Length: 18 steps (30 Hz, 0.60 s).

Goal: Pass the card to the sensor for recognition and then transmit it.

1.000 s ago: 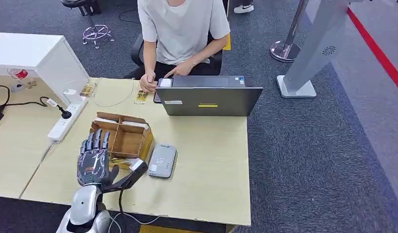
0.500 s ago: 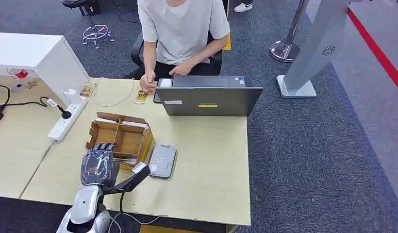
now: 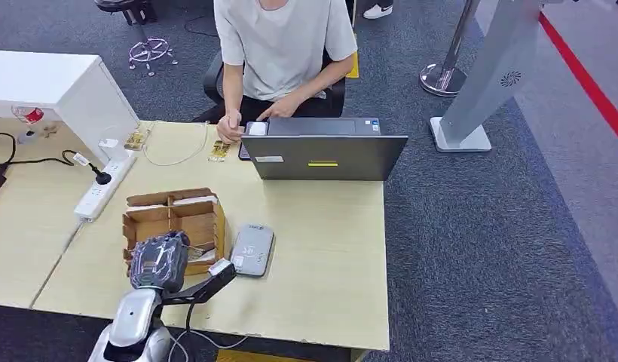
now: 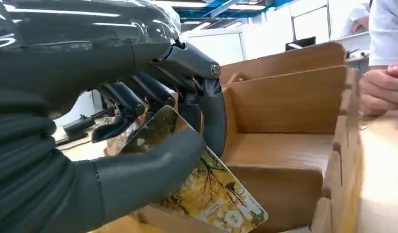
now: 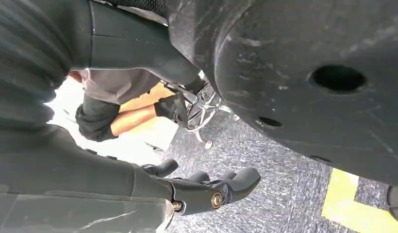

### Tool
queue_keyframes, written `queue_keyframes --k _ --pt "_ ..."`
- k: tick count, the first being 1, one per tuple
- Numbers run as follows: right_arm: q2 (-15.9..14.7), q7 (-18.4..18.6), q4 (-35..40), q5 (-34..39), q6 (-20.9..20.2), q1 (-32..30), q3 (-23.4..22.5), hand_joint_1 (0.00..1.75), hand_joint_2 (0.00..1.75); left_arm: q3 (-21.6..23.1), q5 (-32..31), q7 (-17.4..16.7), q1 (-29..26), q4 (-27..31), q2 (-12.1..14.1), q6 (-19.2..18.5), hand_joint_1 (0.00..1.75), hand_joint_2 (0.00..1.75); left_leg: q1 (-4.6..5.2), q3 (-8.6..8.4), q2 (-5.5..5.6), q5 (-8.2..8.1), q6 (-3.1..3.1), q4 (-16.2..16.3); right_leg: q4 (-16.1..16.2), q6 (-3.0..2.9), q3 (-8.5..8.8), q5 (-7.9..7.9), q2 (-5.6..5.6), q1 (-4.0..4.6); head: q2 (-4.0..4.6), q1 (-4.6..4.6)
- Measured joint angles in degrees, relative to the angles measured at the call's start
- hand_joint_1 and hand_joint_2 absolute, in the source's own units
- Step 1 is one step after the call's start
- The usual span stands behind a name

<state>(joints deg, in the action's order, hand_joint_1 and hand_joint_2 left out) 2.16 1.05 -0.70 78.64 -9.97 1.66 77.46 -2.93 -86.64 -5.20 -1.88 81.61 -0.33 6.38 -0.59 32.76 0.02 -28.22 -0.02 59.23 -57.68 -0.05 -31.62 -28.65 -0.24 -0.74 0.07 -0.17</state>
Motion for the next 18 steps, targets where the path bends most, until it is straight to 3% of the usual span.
queue_keyframes --k 6,18 --pt "0.0 0.0 0.0 0.6 0.1 0.0 0.0 0.0 1.75 -0.5 0.0 0.5 0.3 0.0 -0.9 3.7 1.75 1.75 0.0 -0.01 0.0 0.0 0.0 0.0 0.0 0.0 0.01 0.0 0.0 0.0 0.0 0.0" --pt "0.0 -0.3 0.0 1.7 0.3 -0.1 0.0 0.0 1.75 -0.6 0.3 2.2 0.0 5.7 -1.9 4.4 1.75 1.75 0.0 -0.01 -0.01 0.0 0.0 0.0 0.0 0.0 0.0 0.0 0.0 0.0 0.0 0.0"
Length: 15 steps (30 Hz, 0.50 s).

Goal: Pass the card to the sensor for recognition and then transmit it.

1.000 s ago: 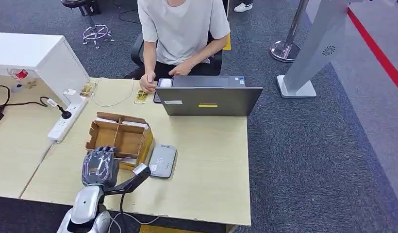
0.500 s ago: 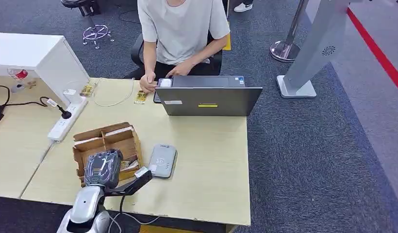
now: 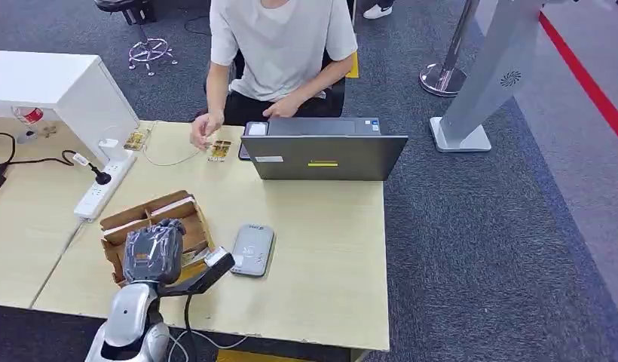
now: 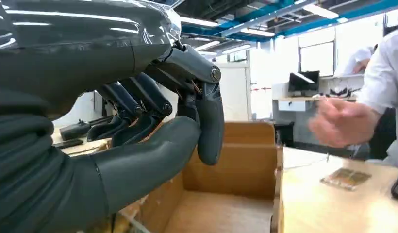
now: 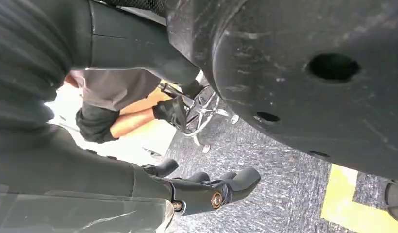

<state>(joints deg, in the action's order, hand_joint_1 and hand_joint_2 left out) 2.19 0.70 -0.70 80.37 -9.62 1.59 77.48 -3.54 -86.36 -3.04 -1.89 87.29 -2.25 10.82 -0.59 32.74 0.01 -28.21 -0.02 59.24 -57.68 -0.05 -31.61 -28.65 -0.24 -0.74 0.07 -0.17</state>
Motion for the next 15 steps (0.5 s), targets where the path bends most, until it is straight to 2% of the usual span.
queue_keyframes --k 2,3,15 --pt "0.0 0.0 0.0 0.0 0.0 0.0 0.0 0.0 1.75 0.1 0.0 0.0 0.0 1.0 0.0 0.0 1.75 1.75 0.0 0.0 0.0 0.0 0.0 0.0 0.0 0.0 0.0 0.0 0.0 0.0 0.0 0.0" --pt "0.0 0.0 0.0 0.0 0.0 0.0 0.0 0.0 1.75 0.1 0.0 0.0 0.0 1.4 0.0 0.0 0.0 1.75 0.0 0.0 0.0 0.0 0.0 0.0 0.0 0.0 0.0 0.0 0.0 0.0 0.0 0.0" --pt "0.0 0.0 0.0 0.1 0.0 0.0 0.0 0.0 1.75 0.1 0.2 0.1 -1.5 1.1 0.1 0.2 0.0 1.75 0.0 0.01 0.0 0.0 0.0 0.0 0.0 0.0 0.0 0.0 0.0 0.0 0.0 0.0"
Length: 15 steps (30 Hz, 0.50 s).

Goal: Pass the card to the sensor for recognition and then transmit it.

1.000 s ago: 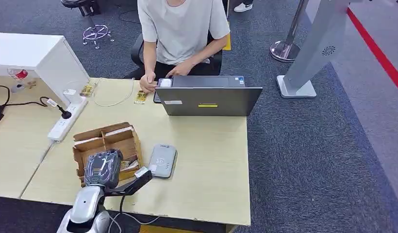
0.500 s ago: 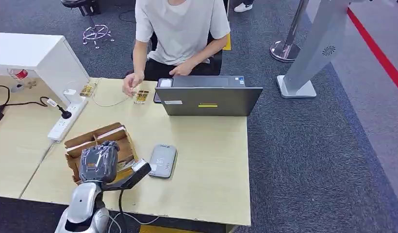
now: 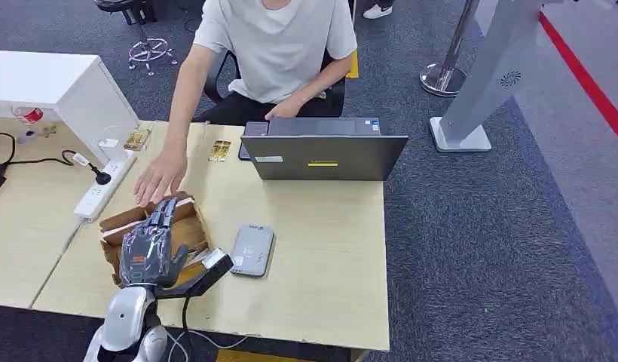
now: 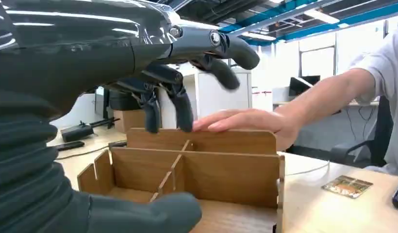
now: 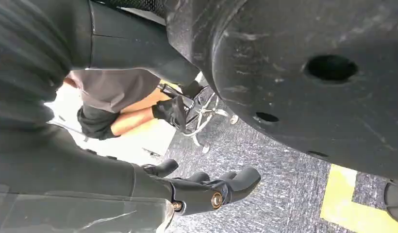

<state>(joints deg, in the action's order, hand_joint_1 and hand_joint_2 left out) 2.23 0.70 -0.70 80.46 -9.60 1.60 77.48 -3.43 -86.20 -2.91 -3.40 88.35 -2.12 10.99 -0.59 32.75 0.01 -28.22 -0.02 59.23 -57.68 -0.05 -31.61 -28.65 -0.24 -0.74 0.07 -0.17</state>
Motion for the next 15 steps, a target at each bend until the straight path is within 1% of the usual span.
queue_keyframes --k 6,15 --pt "0.4 0.0 0.0 0.8 0.7 0.0 0.0 0.0 1.75 0.0 0.1 0.9 -2.5 0.1 0.3 0.0 0.0 1.75 0.0 0.0 -0.01 0.0 0.0 0.0 0.0 0.0 -0.01 0.0 0.0 0.0 0.0 0.0" --pt "0.5 0.0 0.0 1.7 1.0 0.0 0.0 0.0 1.75 1.3 -0.2 0.5 -6.1 2.5 0.7 -0.9 0.0 1.75 0.0 -0.01 -0.01 0.0 0.0 0.0 0.0 0.0 0.0 0.0 0.0 0.0 0.0 0.0"
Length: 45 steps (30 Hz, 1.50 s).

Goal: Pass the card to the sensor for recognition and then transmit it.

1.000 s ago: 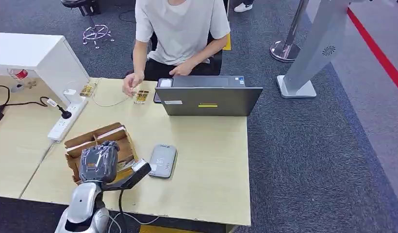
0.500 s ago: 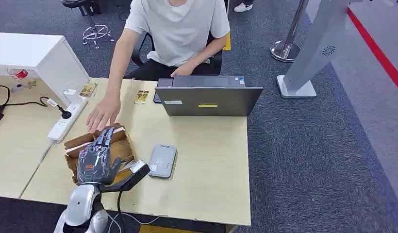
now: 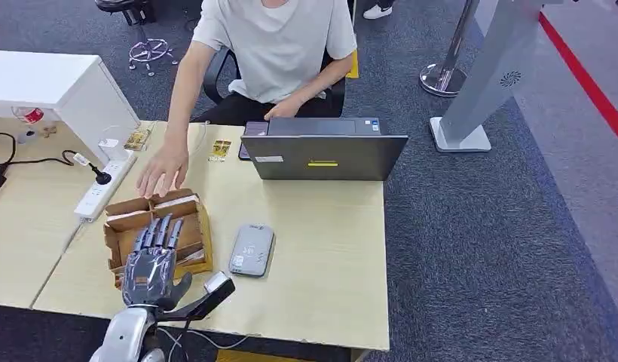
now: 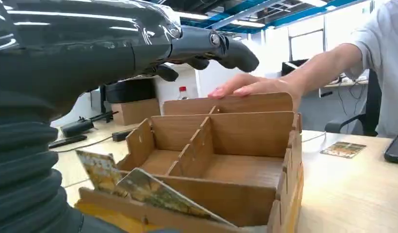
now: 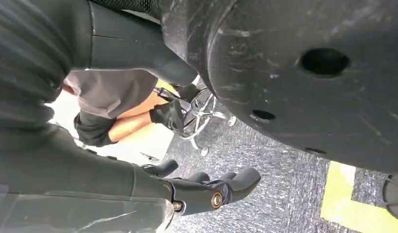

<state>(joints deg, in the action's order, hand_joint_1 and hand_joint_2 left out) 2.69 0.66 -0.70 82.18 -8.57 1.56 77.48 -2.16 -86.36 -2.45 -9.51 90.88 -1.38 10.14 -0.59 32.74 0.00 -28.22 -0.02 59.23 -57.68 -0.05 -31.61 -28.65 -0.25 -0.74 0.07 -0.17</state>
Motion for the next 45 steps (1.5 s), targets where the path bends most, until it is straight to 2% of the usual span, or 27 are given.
queue_keyframes --k 10,24,35,45 --pt "0.0 -0.1 0.0 0.2 0.0 0.0 0.0 0.0 1.75 0.1 0.1 -0.9 -1.8 1.9 0.9 0.2 0.0 1.75 0.0 0.0 0.01 0.0 0.0 0.0 0.0 0.0 0.01 0.0 0.02 0.0 0.0 0.0" --pt "0.0 0.0 0.0 0.1 -0.2 0.0 0.2 0.0 1.75 -3.6 0.0 -1.0 0.4 1.1 1.2 0.2 0.0 1.75 0.0 0.0 0.01 0.0 0.0 0.0 0.0 0.0 0.01 0.0 0.02 0.0 0.0 0.0" --pt "0.0 0.2 -0.2 -0.2 -0.5 0.1 1.3 0.0 1.75 -5.8 -0.2 -1.0 3.8 -3.2 1.1 0.3 0.0 1.75 0.0 0.0 0.02 0.01 0.0 0.0 0.0 0.0 0.01 0.0 0.02 0.0 0.0 0.0" --pt "0.0 0.2 -0.2 -0.5 -1.0 0.3 1.9 0.0 1.75 -6.1 -0.3 -1.9 6.6 -7.7 1.1 1.8 0.0 1.75 0.0 0.0 0.01 0.01 0.0 0.0 0.0 0.0 0.01 0.0 0.01 0.0 0.0 0.0"
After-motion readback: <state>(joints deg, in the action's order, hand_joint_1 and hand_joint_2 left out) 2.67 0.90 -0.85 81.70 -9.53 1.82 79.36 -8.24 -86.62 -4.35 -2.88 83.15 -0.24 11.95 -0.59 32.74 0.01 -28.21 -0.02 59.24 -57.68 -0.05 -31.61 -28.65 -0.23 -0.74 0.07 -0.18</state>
